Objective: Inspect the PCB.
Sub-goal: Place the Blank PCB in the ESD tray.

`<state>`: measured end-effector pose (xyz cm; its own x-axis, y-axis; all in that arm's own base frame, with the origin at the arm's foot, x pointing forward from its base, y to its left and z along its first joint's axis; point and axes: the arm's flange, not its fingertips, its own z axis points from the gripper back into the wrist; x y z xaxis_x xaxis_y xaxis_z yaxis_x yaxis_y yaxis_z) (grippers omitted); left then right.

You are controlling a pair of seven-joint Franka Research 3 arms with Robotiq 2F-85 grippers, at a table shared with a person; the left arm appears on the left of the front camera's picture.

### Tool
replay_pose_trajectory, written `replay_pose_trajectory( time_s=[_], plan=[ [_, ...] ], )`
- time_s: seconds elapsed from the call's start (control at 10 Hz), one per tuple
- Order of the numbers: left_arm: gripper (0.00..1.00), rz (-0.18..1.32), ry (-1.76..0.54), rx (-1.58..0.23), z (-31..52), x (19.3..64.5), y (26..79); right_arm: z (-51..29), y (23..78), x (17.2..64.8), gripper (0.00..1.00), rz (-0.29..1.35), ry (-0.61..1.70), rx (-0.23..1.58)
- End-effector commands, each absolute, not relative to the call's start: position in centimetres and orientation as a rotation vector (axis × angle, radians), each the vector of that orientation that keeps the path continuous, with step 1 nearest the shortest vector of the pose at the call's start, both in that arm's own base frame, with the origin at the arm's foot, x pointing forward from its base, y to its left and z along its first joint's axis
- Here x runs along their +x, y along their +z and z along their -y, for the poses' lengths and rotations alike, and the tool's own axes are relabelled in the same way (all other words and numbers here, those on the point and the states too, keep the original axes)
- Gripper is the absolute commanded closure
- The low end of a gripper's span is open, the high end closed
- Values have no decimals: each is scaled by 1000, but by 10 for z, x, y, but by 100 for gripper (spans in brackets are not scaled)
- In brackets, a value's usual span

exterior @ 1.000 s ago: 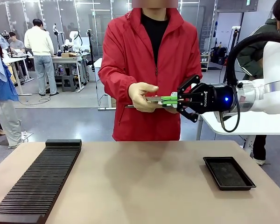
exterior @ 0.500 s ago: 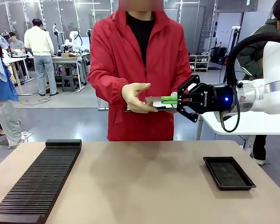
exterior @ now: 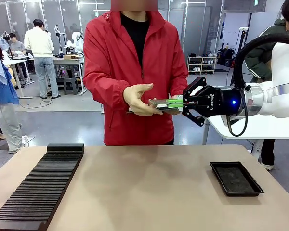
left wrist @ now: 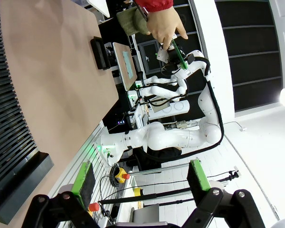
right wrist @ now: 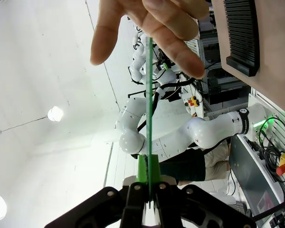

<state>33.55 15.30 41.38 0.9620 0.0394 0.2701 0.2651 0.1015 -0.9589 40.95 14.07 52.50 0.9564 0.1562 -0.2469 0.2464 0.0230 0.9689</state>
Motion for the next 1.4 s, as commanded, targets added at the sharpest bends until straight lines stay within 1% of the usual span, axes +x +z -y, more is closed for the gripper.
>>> replay_pose_trajectory(
  time_s=[0.0, 0.7, 0.8, 0.9, 1.3],
  plan=[
    [0, 245, -173, -1470, -153, 333, 414, -142, 525, 410, 100, -318, -72, 1554],
    [0, 245, -173, -1470, -153, 333, 414, -142, 525, 410, 100, -318, -72, 1554],
    [0, 245, -173, -1470, -153, 333, 414, -141, 525, 410, 97, -321, -72, 1555],
    [0, 245, -173, -1470, -153, 333, 414, -133, 525, 415, 97, -290, -74, 1546],
    [0, 245, -173, -1470, -153, 333, 414, -61, 518, 385, 97, -165, 48, 1356]
  ],
)
